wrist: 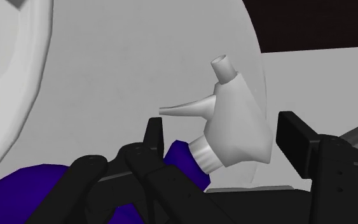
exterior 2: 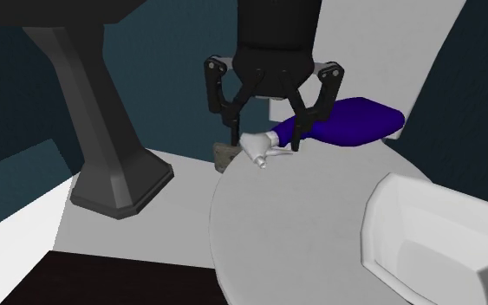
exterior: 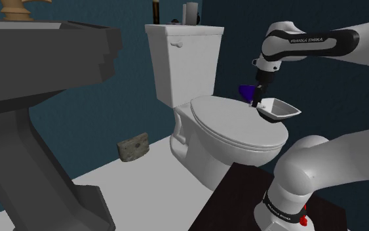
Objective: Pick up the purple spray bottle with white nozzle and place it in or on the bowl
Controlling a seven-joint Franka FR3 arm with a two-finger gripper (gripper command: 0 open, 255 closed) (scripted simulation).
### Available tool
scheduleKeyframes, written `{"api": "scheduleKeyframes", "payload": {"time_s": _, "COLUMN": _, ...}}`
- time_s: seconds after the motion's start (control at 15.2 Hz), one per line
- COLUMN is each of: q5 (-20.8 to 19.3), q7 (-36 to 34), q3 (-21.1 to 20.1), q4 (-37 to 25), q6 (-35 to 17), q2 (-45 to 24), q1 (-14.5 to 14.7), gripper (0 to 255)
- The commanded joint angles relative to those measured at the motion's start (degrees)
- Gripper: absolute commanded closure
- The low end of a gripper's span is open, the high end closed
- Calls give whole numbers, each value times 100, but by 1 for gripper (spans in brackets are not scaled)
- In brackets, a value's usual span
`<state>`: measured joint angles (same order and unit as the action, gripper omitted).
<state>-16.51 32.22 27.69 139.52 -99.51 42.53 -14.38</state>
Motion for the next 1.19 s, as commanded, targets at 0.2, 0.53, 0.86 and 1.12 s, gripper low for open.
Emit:
{"api": "scheduleKeyframes", "payload": {"time_s": 0.2, "q5": -328, "q7": 716, "q3": 623, "q4": -342, "q6": 53, "q2": -158, "q1": -182, "gripper": 255}}
{"api": "scheduleKeyframes", "payload": {"time_s": 0.53, "q5": -548, "q7": 1454, "q3": 1318, "q4": -847, "q6": 42, "q2": -499, "q1": -225, "gripper": 255}}
{"api": "scheduleKeyframes", "payload": {"time_s": 0.86, "q5": -613, "q7": 2231, "q3": 2115, "q4": -1493, "q6": -9, "q2": -991, "q1": -97, "gripper": 255}}
{"api": "scheduleKeyframes", "payload": {"time_s": 1.12, "q5": -646, "q7": 2380, "q3": 2378, "q4": -1430, "q6": -247, "q2": -1117, "q1": -50, "gripper": 255}}
